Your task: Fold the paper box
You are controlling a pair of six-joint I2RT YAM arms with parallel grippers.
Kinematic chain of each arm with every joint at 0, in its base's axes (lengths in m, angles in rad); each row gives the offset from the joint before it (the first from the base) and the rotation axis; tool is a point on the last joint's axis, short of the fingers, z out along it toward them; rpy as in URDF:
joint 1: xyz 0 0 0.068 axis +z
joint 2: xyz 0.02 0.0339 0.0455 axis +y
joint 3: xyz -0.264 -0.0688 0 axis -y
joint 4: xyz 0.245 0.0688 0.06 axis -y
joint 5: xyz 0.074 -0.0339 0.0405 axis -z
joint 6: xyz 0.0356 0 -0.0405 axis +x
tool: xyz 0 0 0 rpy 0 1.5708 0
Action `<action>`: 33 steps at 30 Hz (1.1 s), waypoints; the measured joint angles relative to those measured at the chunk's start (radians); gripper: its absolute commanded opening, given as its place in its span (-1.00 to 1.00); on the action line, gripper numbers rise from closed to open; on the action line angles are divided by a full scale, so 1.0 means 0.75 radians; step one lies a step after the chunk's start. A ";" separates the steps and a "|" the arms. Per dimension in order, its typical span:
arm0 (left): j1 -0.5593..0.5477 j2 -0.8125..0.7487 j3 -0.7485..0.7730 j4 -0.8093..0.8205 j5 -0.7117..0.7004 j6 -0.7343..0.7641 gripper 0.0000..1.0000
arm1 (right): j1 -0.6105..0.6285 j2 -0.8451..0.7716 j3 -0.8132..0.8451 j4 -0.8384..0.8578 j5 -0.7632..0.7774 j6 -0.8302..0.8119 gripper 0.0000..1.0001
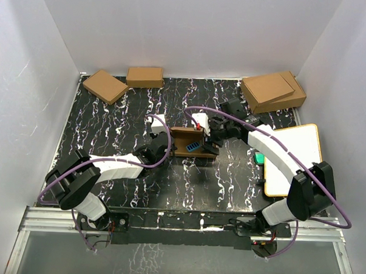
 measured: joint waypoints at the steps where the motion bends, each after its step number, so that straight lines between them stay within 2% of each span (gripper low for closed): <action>1: 0.000 0.000 -0.002 0.000 0.000 0.001 -1.00 | -0.001 0.007 0.000 0.012 0.022 0.000 0.35; 6: 0.000 0.000 -0.011 0.010 0.000 0.001 -1.00 | -0.003 0.004 0.007 0.058 0.060 -0.008 0.32; 11: 0.000 0.000 -0.014 0.010 0.000 0.001 -1.00 | -0.003 -0.010 0.076 -0.004 -0.030 -0.069 0.23; 19: 0.000 0.000 -0.014 0.009 0.000 0.001 -1.00 | -0.002 -0.008 0.111 0.032 0.030 -0.065 -0.04; 23: 0.000 0.000 -0.014 0.009 0.000 0.001 -1.00 | -0.002 0.059 0.111 0.061 0.089 -0.059 -0.22; 29: 0.000 0.000 -0.014 0.009 0.001 0.001 -1.00 | -0.002 0.132 0.111 0.074 0.148 -0.048 -0.65; 33: 0.000 0.000 -0.014 0.008 0.003 0.001 -1.00 | -0.002 0.134 0.111 0.088 0.160 -0.047 -0.81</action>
